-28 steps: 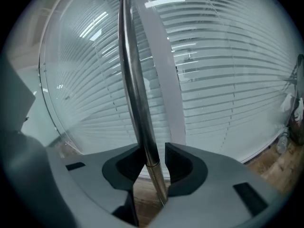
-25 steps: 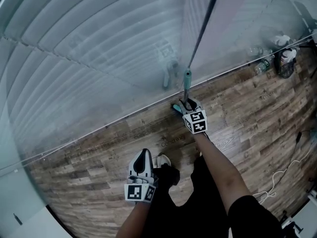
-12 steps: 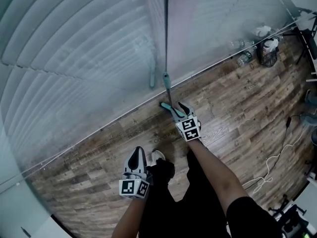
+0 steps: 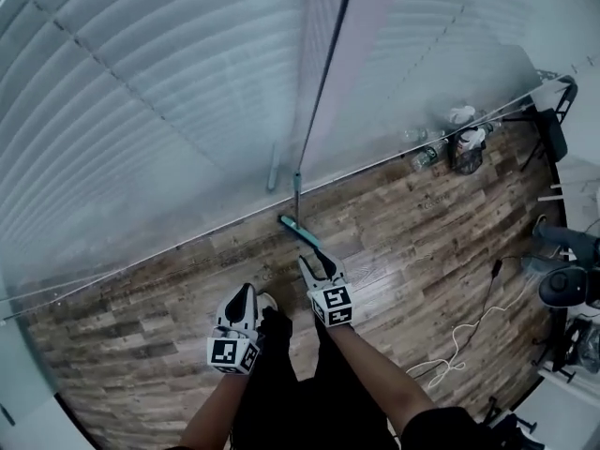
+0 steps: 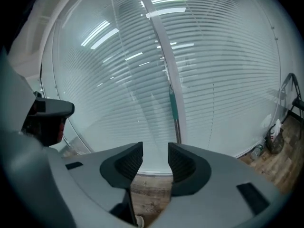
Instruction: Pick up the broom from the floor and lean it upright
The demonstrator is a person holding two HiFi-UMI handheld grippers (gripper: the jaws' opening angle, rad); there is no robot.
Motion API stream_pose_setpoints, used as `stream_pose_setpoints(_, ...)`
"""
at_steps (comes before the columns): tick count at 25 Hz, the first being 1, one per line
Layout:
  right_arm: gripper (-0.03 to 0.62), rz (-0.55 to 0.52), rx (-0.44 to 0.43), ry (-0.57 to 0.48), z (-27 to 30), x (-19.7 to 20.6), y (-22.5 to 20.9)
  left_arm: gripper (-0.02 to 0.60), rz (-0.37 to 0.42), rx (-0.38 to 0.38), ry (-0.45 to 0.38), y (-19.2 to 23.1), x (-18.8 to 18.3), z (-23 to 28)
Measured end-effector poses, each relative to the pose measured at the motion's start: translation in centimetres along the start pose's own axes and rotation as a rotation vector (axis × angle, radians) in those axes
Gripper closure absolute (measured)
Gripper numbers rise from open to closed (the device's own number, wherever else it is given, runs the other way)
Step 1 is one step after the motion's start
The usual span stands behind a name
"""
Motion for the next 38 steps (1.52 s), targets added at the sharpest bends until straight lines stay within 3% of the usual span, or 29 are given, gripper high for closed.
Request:
stream_pose_setpoints(9, 0.439, -0.157, -0.118, -0.049, -11.4, -9.2, 5.4, 0.563, -0.085, -0.02, -0.047, -5.8, -5.3, -5.0)
stream_pose_setpoints(14, 0.439, -0.176, -0.112, -0.118, -17.3, -13.1, 5.9, 0.563, -0.036, 0.053, -0.047, -10.0, -7.4, -6.2)
stream_pose_setpoints(21, 0.439, -0.107, -0.111, -0.152, -21.1, -14.8, 6.8, 0.563, 0.016, 0.064, -0.136, -9.9, -13.0, -7.1)
stream_pose_setpoints(25, 0.439, -0.16, -0.143, -0.176, -22.7, -16.2, 7.2, 0.563, 0.091, 0.132, -0.165, -12.4, -15.9, -6.9)
stream_pose_setpoints(33, 0.451, -0.158, -0.073, -0.367, -27.0, -23.0, 4.7, 0.563, 0.116, 0.172, -0.292, -17.2, -21.0, -6.8)
stream_pose_setpoints(38, 0.551, -0.127, -0.081, -0.51, -31.2, -26.5, 4.6, 0.563, 0.274, 0.205, -0.374, -21.3, -23.2, -8.8)
Point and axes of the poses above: the fingertips, and each gripper's own axes: z forward along the fingers, y to its left, x out of its underside, the point moved 1 cm from there along -z, backward along the fingers, and after that the axes turned 6 degrees about x, right-handed, at the moved point
